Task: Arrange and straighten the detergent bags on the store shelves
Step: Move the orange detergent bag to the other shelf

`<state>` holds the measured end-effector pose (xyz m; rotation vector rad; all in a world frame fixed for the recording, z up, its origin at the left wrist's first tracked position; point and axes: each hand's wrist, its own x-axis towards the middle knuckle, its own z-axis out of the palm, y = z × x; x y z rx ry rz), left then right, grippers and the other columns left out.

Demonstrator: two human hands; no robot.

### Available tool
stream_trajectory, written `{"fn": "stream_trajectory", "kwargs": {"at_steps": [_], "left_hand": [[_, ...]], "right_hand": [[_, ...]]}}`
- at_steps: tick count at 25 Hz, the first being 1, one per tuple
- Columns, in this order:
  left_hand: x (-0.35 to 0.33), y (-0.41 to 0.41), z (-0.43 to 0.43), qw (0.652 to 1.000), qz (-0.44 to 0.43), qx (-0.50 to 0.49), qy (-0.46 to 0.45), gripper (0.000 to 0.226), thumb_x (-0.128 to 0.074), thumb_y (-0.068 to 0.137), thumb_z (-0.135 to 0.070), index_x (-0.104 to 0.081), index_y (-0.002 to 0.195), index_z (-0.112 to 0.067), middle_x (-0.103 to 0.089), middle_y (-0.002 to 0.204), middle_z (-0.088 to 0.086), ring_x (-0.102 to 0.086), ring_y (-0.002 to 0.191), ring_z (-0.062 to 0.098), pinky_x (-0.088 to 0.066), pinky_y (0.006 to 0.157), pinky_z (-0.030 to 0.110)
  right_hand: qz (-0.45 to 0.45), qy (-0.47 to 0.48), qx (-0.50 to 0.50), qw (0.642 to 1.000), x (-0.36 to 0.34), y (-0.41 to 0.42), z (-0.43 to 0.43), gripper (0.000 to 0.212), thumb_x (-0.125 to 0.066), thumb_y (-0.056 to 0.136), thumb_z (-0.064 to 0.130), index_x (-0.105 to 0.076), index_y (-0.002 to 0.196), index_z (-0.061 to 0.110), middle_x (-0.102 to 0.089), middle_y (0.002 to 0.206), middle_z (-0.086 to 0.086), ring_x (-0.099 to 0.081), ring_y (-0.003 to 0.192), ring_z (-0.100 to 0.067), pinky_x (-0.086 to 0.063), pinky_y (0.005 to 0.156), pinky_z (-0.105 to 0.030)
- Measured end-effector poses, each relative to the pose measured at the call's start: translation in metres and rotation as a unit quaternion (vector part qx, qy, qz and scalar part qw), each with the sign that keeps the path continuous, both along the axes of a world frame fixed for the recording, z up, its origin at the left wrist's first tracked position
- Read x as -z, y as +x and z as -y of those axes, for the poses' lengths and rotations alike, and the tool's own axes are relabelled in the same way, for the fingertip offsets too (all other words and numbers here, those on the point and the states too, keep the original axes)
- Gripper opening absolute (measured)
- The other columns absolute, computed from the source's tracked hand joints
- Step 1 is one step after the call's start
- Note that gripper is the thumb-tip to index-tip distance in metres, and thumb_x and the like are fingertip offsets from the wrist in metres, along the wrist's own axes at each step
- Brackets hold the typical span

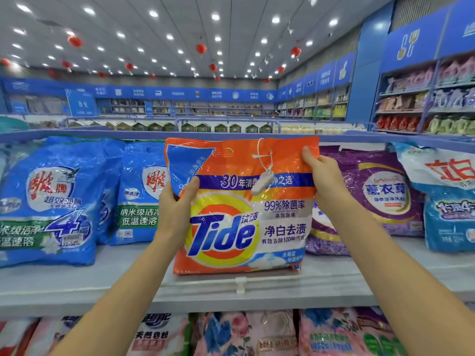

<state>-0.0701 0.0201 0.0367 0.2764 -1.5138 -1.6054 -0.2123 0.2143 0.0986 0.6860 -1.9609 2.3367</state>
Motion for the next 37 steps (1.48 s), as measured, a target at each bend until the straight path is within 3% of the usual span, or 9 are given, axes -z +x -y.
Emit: {"fn": "stream_trajectory", "kwargs": {"at_steps": [2,8,16,19,21,23,26,32,37], "left_hand": [[-0.002,0.0,0.005,1.0,0.007,-0.017,0.002,0.028,-0.055,0.089,-0.044,-0.056,0.101,-0.018,-0.066,0.1,0.009,-0.063,0.093,0.029,-0.05,0.087,0.048],[-0.015,0.006,0.024,0.999,-0.016,-0.008,-0.038,0.007,-0.057,0.09,-0.019,-0.061,0.085,-0.02,-0.071,0.069,-0.008,-0.068,0.061,0.007,-0.054,0.052,0.022],[-0.002,0.008,0.036,0.996,0.05,0.073,-0.026,0.039,-0.053,0.082,-0.044,-0.056,0.11,-0.016,-0.069,0.093,0.0,-0.067,0.082,0.014,-0.053,0.07,0.029],[0.031,0.027,0.039,0.968,0.181,0.169,-0.045,0.063,-0.063,0.065,-0.053,-0.052,0.116,-0.018,-0.067,0.107,0.002,-0.067,0.091,0.018,-0.053,0.079,0.033],[0.043,0.035,0.037,0.93,0.279,0.217,-0.101,0.047,-0.069,0.068,-0.045,-0.053,0.108,-0.025,-0.068,0.1,-0.007,-0.067,0.086,0.007,-0.052,0.073,0.02],[0.047,0.034,0.037,0.91,0.323,0.226,-0.126,0.031,-0.069,0.077,-0.026,-0.051,0.103,-0.03,-0.066,0.095,-0.013,-0.066,0.079,-0.002,-0.049,0.065,0.011],[0.047,0.032,0.038,0.917,0.309,0.228,-0.111,0.032,-0.071,0.077,-0.02,-0.052,0.101,-0.03,-0.068,0.096,-0.011,-0.067,0.078,-0.003,-0.051,0.064,0.01],[0.041,0.037,0.029,0.938,0.268,0.211,-0.065,0.029,-0.07,0.079,-0.016,-0.053,0.099,-0.029,-0.069,0.095,-0.007,-0.067,0.082,0.005,-0.053,0.068,0.018],[0.025,0.063,0.018,0.974,0.199,0.108,-0.023,0.035,-0.073,0.071,-0.031,-0.056,0.101,-0.024,-0.069,0.097,0.0,-0.067,0.084,0.014,-0.055,0.073,0.026]], "right_hand": [[0.026,-0.029,0.012,0.999,0.001,0.002,0.007,0.025,-0.051,0.094,0.032,-0.057,0.078,0.015,-0.063,0.079,-0.002,-0.061,0.068,-0.019,-0.051,0.064,-0.033],[0.02,0.006,0.018,1.0,-0.002,0.0,0.008,0.026,-0.05,0.095,0.033,-0.058,0.077,0.017,-0.064,0.083,-0.001,-0.063,0.078,-0.022,-0.051,0.08,-0.044],[0.052,-0.013,-0.091,0.994,0.014,-0.002,0.0,0.031,-0.045,0.091,0.048,-0.059,0.096,0.02,-0.068,0.096,0.001,-0.066,0.087,-0.017,-0.052,0.072,-0.036],[0.013,0.13,-0.173,0.976,0.056,-0.008,-0.02,0.076,-0.058,0.064,0.076,-0.048,0.124,0.029,-0.061,0.123,0.006,-0.058,0.114,-0.018,-0.045,0.094,-0.042],[-0.012,0.212,-0.193,0.958,0.084,-0.011,-0.032,0.103,-0.064,0.042,0.085,-0.042,0.128,0.033,-0.061,0.124,0.011,-0.06,0.111,-0.011,-0.049,0.092,-0.035],[-0.022,0.287,-0.233,0.929,0.097,-0.005,-0.037,0.097,-0.07,0.039,0.08,-0.045,0.123,0.038,-0.064,0.115,0.02,-0.062,0.104,-0.002,-0.051,0.082,-0.022],[-0.039,0.378,-0.245,0.892,0.102,0.0,-0.036,0.08,-0.076,0.056,0.06,-0.047,0.126,0.034,-0.059,0.123,0.017,-0.055,0.114,-0.005,-0.044,0.097,-0.026],[-0.019,0.272,-0.19,0.943,0.097,0.014,-0.023,0.038,-0.076,0.068,0.017,-0.062,0.103,0.021,-0.07,0.106,-0.001,-0.066,0.09,-0.008,-0.053,0.073,-0.021],[-0.035,0.177,-0.163,0.97,0.071,0.032,-0.011,0.013,-0.066,0.081,0.008,-0.055,0.075,0.005,-0.066,0.054,0.006,-0.06,0.043,0.002,-0.043,0.041,-0.01]]}}
